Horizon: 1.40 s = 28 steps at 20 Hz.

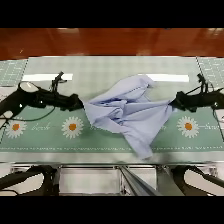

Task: Fold the shirts.

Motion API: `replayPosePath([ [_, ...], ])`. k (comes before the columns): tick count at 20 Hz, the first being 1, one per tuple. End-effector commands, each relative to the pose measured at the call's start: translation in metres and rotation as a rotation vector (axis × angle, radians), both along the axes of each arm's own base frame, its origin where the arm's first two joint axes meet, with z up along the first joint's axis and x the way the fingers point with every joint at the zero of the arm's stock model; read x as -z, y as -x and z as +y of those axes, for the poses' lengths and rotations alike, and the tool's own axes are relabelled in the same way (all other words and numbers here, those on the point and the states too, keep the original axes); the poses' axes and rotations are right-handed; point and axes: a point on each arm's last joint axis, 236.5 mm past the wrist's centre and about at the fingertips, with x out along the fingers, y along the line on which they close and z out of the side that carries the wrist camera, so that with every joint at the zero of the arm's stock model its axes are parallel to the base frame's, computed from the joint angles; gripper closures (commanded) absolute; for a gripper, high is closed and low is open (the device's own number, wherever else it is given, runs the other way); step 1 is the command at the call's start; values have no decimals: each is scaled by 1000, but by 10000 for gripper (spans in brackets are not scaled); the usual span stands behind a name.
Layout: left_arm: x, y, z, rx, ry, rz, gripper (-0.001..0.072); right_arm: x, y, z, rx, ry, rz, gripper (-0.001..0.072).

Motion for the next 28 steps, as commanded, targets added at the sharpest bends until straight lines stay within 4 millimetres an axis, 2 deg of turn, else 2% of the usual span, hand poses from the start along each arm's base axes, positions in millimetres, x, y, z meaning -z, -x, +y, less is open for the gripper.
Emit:
replayPosePath([
  [1, 27, 71, -16, 25, -21, 96, 685, -20, -56, -26, -23, 12, -47, 691],
  [3, 44, 102, -22, 10, -50, 150, 685, -19, -86, -10, -49, -30, -68, 691],
  [5, 58, 115, -23, -18, -78, 184, 685, -13, -106, 16, -81, -82, -71, 691],
  [8, 58, 107, -25, -38, -82, 155, 684, 1, -113, 44, -123, -118, -50, 689],
  [9, 55, 103, -26, -45, -78, 145, 682, 3, -112, 49, -131, -118, -45, 606],
  [10, 51, 98, -26, -45, -72, 135, 607, 2, -111, 50, -128, -124, -38, 348],
  [11, 43, 94, -28, -34, -56, 132, 322, -2, -107, 50, -133, -139, -32, 301],
  [12, 34, 91, -26, -10, -48, 131, 201, -10, -101, 44, -133, -155, -21, 301],
  [14, 8, 85, -8, 55, -46, 135, 200, -34, -89, 16, -106, -171, -29, 302],
  [16, -21, 63, 29, 25, -80, 72, 201, -62, -69, -34, -53, -118, -56, 302],
  [18, -48, 32, 77, -136, -111, -39, 201, -74, -40, -95, 63, -4, -55, 302],
  [19, -55, 21, 98, -225, -123, -80, 201, -75, -28, -113, 161, 3, -70, 302],
  [20, -59, 17, 110, -283, -114, -91, 201, -67, -12, -122, 243, -9, -74, 302],
  [21, -60, 20, 105, -291, -60, -72, 201, -52, 6, -119, 277, -27, -53, 302],
  [24, -50, 40, 50, -134, 118, -30, 201, -1, 55, -71, 234, -143, 36, 302],
  [26, -28, 50, 26, -22, 135, 18, 201, 15, 67, -52, 245, -213, 72, 302],
  [28, -9, 59, 5, 49, 168, 78, 201, 17, 74, -45, 226, -229, 90, 302],
])
